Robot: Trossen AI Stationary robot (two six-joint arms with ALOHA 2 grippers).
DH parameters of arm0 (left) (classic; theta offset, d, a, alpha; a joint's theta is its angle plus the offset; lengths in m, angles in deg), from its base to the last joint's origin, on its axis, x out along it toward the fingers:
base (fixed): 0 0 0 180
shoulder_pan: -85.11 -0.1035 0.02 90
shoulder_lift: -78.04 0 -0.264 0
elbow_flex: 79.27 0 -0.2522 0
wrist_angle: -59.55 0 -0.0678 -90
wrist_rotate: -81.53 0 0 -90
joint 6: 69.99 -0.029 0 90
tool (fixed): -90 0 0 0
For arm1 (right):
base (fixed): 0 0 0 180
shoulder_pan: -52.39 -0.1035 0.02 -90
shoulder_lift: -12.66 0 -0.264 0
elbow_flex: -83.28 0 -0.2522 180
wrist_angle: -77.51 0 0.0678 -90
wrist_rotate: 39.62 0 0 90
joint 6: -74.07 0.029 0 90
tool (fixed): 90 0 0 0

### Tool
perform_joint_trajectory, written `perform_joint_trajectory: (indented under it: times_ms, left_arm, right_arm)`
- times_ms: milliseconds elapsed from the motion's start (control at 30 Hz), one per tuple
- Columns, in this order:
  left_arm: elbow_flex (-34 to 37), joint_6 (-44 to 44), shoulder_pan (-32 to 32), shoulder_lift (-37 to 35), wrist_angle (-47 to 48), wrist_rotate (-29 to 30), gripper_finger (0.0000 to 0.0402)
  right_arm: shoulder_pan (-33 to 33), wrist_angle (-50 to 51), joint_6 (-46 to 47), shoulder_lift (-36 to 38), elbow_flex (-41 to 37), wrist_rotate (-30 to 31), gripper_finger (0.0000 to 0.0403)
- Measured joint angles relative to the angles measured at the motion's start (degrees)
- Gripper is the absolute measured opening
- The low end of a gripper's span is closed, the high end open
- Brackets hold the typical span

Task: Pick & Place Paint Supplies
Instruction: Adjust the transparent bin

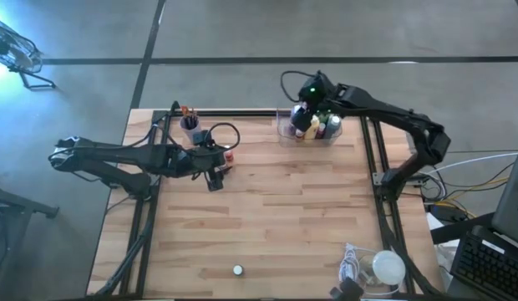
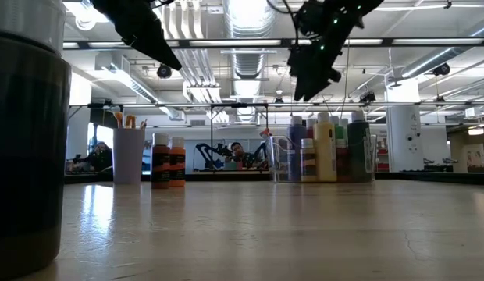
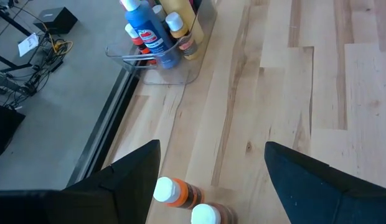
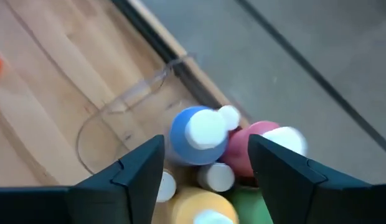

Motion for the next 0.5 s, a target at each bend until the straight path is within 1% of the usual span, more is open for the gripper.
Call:
perform_joint_trajectory:
  times_ms: [67,167,233,333,500]
  left_arm:
    - [0.0,0.0,0.0,0.0,0.0,0.0,0.0292]
    - [0.0,0.1,0.0,0.0,0.0,0.0,0.0292]
    - [0.0,0.1,0.0,0.0,0.0,0.0,0.0292]
    - [0.0,0.2,0.0,0.0,0.0,0.0,0.0292]
    - [0.0,0.2,0.0,0.0,0.0,0.0,0.0292]
  right_arm:
    - [0.0,0.4,0.2,2.5,0.0,0.8,0.0216]
    - [0.0,2.8,1.4,6.7,0.0,5.9,0.0193]
    - [0.2,5.4,2.4,9.3,0.0,9.5,0.0171]
    - [1.1,10.0,5.6,12.5,-0.7,12.1,0.0127]
    - [3.8,11.8,11.4,15.8,-4.2,12.2,0.0034]
